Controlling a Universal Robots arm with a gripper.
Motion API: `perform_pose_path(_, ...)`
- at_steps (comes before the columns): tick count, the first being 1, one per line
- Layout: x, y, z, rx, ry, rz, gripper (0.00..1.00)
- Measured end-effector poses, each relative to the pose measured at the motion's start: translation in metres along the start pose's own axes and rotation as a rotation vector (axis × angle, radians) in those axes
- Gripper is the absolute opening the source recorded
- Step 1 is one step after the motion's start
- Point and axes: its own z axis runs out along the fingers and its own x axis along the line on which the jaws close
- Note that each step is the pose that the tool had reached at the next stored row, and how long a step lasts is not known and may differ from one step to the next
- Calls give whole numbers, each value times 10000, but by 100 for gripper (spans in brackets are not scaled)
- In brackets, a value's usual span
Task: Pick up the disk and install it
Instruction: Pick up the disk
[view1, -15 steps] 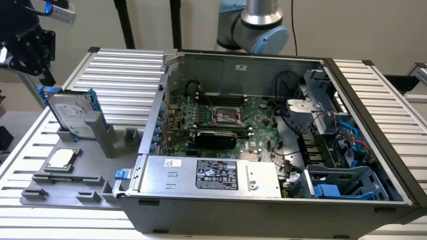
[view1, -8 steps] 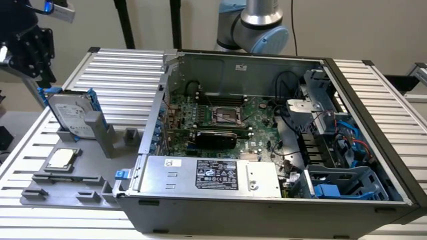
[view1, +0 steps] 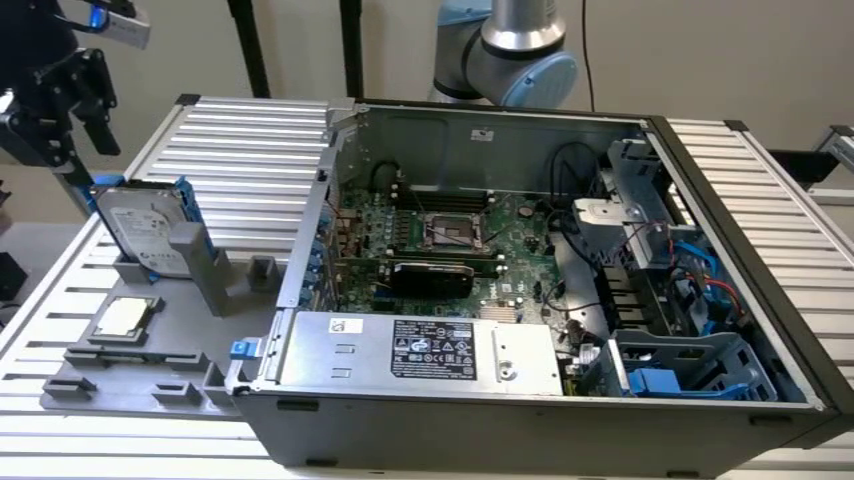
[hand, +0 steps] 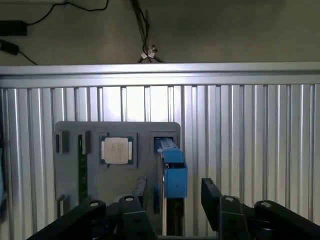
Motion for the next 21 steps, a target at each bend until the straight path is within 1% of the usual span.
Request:
perform_pose_path(9,-3,-4,163,9,-13,0,100)
perform_pose_path(21,-7,-10,380,35,-14,-1,100)
